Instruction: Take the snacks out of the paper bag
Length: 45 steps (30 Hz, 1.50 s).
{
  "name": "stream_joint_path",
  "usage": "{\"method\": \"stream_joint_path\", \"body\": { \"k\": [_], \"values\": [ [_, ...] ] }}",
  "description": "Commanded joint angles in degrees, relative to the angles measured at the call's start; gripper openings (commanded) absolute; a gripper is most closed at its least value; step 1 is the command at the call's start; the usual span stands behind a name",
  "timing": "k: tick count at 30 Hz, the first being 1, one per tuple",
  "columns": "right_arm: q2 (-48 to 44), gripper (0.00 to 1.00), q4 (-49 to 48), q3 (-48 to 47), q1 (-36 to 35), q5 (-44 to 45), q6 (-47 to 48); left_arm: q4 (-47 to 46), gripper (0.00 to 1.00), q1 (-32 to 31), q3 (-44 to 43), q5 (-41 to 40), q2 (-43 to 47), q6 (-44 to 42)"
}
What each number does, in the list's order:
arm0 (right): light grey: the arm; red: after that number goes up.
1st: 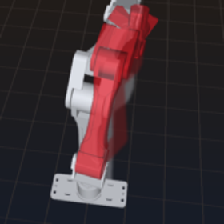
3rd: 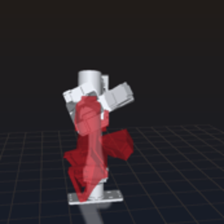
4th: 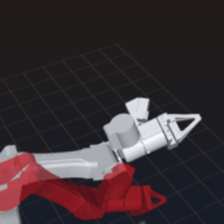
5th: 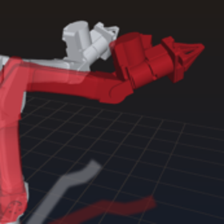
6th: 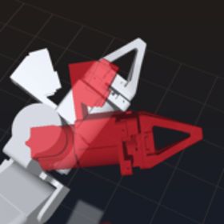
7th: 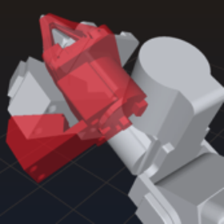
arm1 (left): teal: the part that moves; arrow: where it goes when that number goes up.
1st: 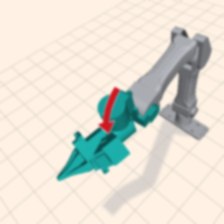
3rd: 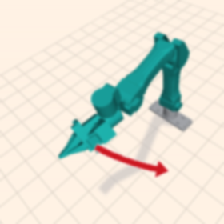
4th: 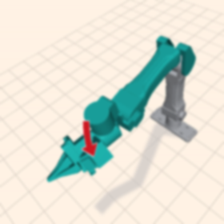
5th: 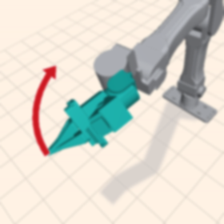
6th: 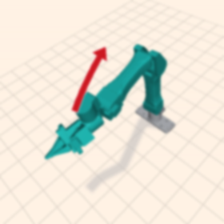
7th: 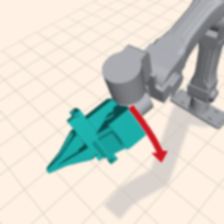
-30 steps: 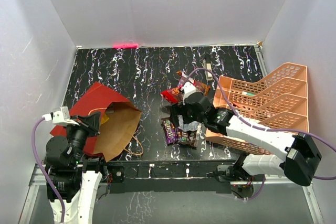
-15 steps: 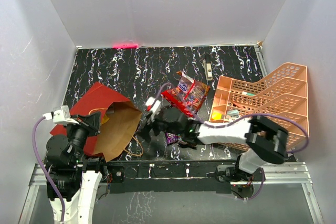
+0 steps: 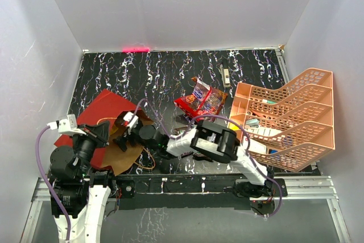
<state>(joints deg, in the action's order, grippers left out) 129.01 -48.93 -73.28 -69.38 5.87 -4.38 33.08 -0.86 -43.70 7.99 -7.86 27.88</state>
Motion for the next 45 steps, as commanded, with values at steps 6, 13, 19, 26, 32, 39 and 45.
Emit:
{"method": "stream_joint_path", "body": {
  "k": [6,13,19,26,32,39,45],
  "values": [
    [15.74,0.92,-2.66,-23.98,-1.37,13.27,6.57,-2.77,0.00,0.37,-1.41,6.39,-1.15,-2.49],
    [28.02,0.93,6.32,-40.41,-1.36,19.56,12.72,-2.76,0.00,0.35,-1.13,5.57,-0.95,-2.52],
    [30.33,0.69,11.60,-42.58,-0.49,18.37,11.66,-2.37,0.00,0.38,-1.01,3.86,-0.17,-2.04],
    [23.12,0.23,12.36,-34.60,0.13,17.68,9.92,-1.84,0.00,0.41,-0.77,1.72,-0.32,-1.30],
    [10.07,0.08,10.25,-20.96,-0.04,15.83,7.85,-1.46,0.00,0.38,-0.74,0.55,-1.37,-0.81],
    [-5.19,0.07,12.32,-4.63,-0.48,10.74,1.35,-1.30,0.00,0.46,-0.57,-0.11,-1.63,-0.41],
    [-17.98,0.07,17.20,9.08,-0.66,1.81,-6.46,-1.27,0.00,0.46,-0.35,-0.89,-1.31,0.19]
  ]
}}
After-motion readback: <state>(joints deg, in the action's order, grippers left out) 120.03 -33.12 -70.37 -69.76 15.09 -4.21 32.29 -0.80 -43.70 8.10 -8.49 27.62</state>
